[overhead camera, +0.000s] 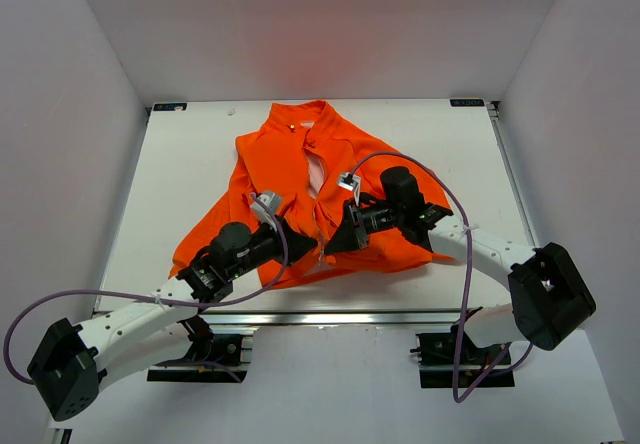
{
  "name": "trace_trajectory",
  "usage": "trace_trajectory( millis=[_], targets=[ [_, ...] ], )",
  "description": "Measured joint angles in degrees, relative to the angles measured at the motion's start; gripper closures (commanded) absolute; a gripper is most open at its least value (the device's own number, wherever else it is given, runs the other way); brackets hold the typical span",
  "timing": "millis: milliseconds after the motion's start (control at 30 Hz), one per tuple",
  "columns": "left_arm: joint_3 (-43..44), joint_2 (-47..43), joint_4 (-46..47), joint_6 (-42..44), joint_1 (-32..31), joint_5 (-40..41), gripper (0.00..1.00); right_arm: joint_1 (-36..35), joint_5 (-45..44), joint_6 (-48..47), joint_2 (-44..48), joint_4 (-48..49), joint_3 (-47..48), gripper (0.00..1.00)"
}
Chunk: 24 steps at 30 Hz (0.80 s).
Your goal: Zip up the jacket
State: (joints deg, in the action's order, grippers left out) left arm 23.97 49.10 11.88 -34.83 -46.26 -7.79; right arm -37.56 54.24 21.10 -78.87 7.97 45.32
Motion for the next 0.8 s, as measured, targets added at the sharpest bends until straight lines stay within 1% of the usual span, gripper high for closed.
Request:
trace_trajectory(
  millis=[400, 800],
  targets=[
    [-1.1, -0.4, 1.0, -0.2, 0.0, -0.8, 1.0, 0.0, -1.5, 1.5, 0.0, 0.8, 0.0, 1.0],
    [-2.2, -1.3, 1.7, 0.5, 0.0, -4.2, 1.0, 0.0, -3.5, 1.2, 0.0, -0.6, 0.2, 1.0]
  ],
)
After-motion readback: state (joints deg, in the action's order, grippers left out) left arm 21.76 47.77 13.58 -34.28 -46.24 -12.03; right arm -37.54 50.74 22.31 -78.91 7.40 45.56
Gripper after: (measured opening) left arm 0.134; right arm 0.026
